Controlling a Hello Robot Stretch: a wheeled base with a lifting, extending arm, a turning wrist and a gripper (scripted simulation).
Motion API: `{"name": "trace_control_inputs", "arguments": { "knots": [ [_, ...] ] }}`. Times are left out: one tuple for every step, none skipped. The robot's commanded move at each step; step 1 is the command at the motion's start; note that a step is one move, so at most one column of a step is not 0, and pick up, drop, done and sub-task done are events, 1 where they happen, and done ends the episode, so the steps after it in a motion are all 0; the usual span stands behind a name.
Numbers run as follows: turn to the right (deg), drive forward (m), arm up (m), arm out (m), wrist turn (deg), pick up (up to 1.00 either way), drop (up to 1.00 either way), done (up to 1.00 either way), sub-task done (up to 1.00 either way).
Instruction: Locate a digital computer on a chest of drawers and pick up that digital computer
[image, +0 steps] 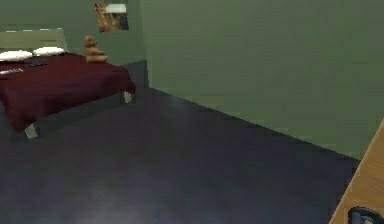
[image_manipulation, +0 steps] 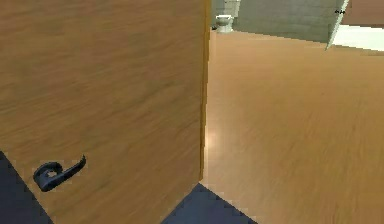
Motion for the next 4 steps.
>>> {"name": "trace_control_inputs", "arguments": {
  "knots": [
    [0.0, 0.35, 0.00, 0.00, 0.0, 0.00, 0.00, 0.00, 0.00],
    [-6.0, 0.00, 0.00, 0.00, 0.0, 0.00, 0.00, 0.00, 0.00],
    [0.0, 1.00, 0.00, 0.00, 0.0, 0.00, 0.00, 0.00, 0.00],
    [0.0, 1.00, 0.00, 0.00, 0.0, 0.00, 0.00, 0.00, 0.00]
  ]
}}
